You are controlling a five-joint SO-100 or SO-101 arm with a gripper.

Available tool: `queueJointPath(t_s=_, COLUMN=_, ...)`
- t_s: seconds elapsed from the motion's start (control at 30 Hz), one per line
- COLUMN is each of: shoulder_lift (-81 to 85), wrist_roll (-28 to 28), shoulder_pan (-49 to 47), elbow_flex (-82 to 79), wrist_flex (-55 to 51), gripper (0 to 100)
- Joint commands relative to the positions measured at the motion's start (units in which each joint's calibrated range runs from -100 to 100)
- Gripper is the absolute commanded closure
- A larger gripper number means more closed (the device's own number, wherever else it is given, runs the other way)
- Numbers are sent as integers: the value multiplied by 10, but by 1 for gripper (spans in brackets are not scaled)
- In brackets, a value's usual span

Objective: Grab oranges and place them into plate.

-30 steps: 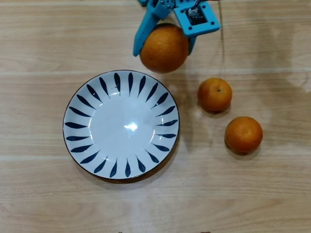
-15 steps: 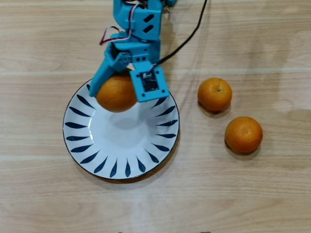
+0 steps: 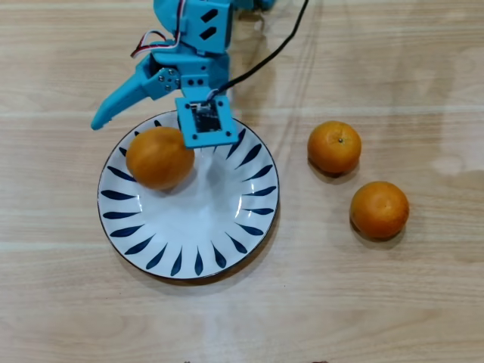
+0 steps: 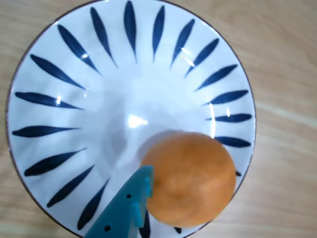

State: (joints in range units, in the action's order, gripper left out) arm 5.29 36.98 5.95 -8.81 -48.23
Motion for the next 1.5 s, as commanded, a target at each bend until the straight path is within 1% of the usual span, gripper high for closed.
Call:
queueJointPath(t_s=0.0, shoulder_lift=10, wrist_roll=4, shoulder_pan=-23, elbow_flex=31, wrist_flex=1, gripper=48)
queueJointPath(t_s=0.07, shoulder_lift=19, wrist_roll=14, shoulder_pan=-49, elbow_flex=31, wrist_flex=-15, gripper=48)
queueJointPath(t_s=0.2, shoulder_lift=71, wrist_roll=51, shoulder_pan=-116, elbow_flex=35, wrist_flex=-123, gripper=48)
queueJointPath(t_s=0.3, shoulder_lift=86, wrist_roll=99, shoulder_pan=-179, elbow_flex=60, wrist_flex=-225, gripper=48)
queueJointPath(t_s=0.33, shoulder_lift=85, wrist_roll=117, shoulder_pan=-202, elbow_flex=67, wrist_flex=-245, gripper=48)
queueJointPath(t_s=0.4, shoulder_lift=79, wrist_roll=143, shoulder_pan=-247, elbow_flex=66, wrist_flex=-250, gripper=48)
queueJointPath(t_s=0.53, shoulder_lift=61, wrist_roll=186, shoulder_pan=-311, elbow_flex=38, wrist_flex=-177, gripper=49)
queueJointPath(t_s=0.7, shoulder_lift=56, wrist_roll=228, shoulder_pan=-365, elbow_flex=-83, wrist_flex=-12, gripper=56)
queueJointPath(t_s=0.87, shoulder_lift=16, wrist_roll=261, shoulder_pan=-389, elbow_flex=-173, wrist_flex=124, gripper=55)
queueJointPath(t_s=1.03, shoulder_lift=-68, wrist_roll=265, shoulder_pan=-389, elbow_flex=-182, wrist_flex=234, gripper=55)
queueJointPath(t_s=1.17, shoulder_lift=-104, wrist_roll=265, shoulder_pan=-389, elbow_flex=-182, wrist_flex=266, gripper=55)
queueJointPath(t_s=1.47, shoulder_lift=-116, wrist_roll=265, shoulder_pan=-383, elbow_flex=-190, wrist_flex=266, gripper=56)
